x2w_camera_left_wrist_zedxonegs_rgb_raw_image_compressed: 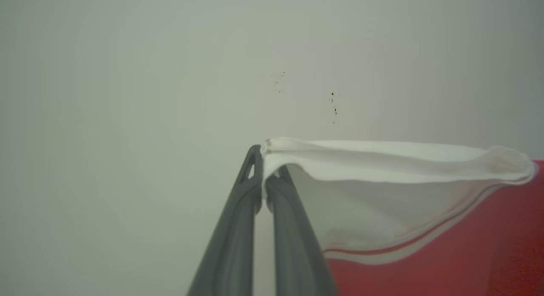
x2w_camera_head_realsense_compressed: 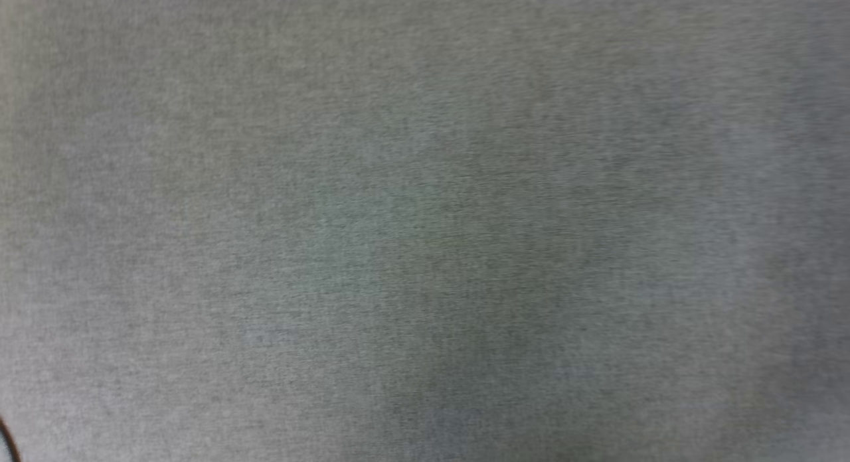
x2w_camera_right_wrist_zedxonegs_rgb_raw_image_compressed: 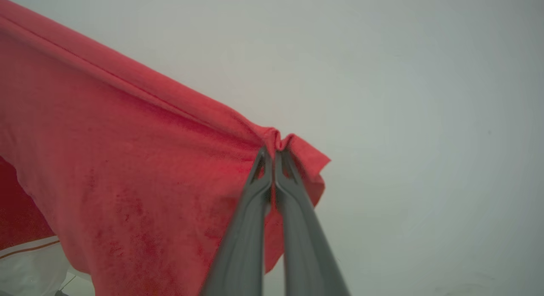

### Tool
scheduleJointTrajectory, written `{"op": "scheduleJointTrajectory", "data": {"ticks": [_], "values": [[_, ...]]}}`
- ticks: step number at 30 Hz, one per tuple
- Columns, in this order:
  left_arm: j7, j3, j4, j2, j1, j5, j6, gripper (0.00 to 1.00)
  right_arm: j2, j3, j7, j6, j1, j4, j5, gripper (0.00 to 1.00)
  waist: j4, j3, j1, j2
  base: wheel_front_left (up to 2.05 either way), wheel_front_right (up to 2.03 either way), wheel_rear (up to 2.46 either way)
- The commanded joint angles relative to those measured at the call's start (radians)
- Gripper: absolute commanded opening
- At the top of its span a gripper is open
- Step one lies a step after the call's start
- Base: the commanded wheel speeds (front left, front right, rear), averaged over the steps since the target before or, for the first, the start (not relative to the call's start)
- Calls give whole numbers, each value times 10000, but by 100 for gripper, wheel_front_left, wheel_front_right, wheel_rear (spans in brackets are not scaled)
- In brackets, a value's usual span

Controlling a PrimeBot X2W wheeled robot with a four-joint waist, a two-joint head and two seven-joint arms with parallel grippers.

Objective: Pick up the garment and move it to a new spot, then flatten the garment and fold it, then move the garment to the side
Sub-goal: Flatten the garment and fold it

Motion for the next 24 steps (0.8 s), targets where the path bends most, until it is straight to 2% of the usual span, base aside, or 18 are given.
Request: {"op": "scheduleJointTrajectory", "data": {"ticks": [1,5,11,18,24], "values": [[-206,10,240,-18,-222,76,-49,0,-31,13,-182,-21,-107,249,-140,0,201,228,-3,0,0,0,0],[-1016,-361,1161,-469,59,144,-219,0,91,255,-883,-21,76,1130,-351,0,373,323,-3,0,0,0,0],[-1931,-1209,1764,-1006,1755,157,-393,0,348,583,-1701,-19,1296,2253,-354,0,558,-7,-3,0,0,0,0],[-2353,-1871,1570,-1662,4948,-108,-444,0,345,1510,-2380,-15,3435,3151,74,0,732,-1065,-3,0,0,0,0],[-2422,-2080,686,-1976,8267,-286,14,0,165,2548,-2631,-15,5313,3457,1023,0,888,-2318,-3,0,0,0,0]]}}
